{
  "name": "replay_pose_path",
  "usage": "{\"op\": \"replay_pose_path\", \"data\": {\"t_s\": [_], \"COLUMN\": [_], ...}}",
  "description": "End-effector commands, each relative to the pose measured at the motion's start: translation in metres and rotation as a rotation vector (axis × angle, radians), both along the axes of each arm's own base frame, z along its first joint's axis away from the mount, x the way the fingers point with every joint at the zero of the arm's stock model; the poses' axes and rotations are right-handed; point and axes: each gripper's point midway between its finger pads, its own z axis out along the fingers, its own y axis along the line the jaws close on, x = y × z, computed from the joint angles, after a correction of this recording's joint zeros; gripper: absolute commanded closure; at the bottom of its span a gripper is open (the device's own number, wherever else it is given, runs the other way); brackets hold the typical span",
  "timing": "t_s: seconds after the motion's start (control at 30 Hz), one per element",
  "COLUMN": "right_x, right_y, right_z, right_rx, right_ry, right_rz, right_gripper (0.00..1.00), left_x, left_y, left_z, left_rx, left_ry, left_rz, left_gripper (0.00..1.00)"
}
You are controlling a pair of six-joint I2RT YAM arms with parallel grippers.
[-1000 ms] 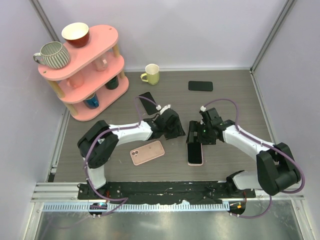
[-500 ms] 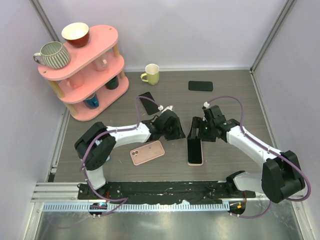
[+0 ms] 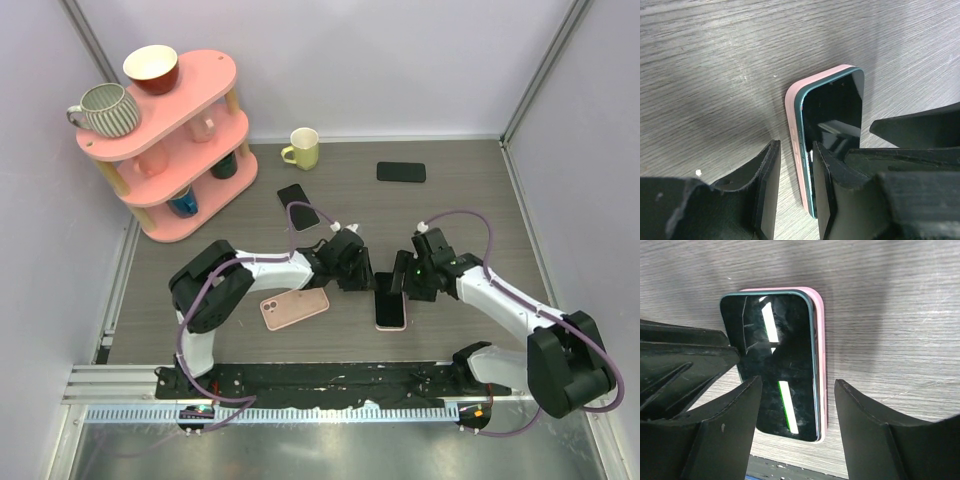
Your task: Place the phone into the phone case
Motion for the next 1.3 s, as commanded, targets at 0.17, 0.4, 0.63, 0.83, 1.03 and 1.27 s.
{"op": "replay_pose_path", "data": {"t_s": [0.17,0.4,0.63,0.83,1.03,1.27], "right_x": [-0.005,0.001,0.008,0.008,0.007,0.001], "right_y": [0.018,0.046,0.062,0.059,0.050,0.048], "right_z": [-0.017,-0.014,-0.019,-0.012,-0.006,-0.007], "right_rx": [0.129,0.302,0.353,0.328,0.284,0.294], "right_ry": [-0.010,-0.045,-0.052,-0.070,-0.117,-0.145], "right_rz": [0.017,0.013,0.041,0.065,0.084,0.097], "right_gripper": [0.48,0.60,0.63,0.52,0.33,0.14], "left_x": [0.011,0.015,0.005,0.002,0.004,0.006], "left_y": [0.008,0.041,0.057,0.062,0.054,0.053], "left_z": [0.011,0.030,0.025,0.012,0.007,-0.005], "left_rx": [0.061,0.138,0.146,0.178,0.123,0.104], "left_ry": [-0.040,-0.113,-0.105,-0.083,-0.065,-0.028], "left_rz": [0.063,0.127,0.121,0.113,0.073,0.054], "left_gripper": [0.66,0.63,0.62,0.63,0.63,0.64]}}
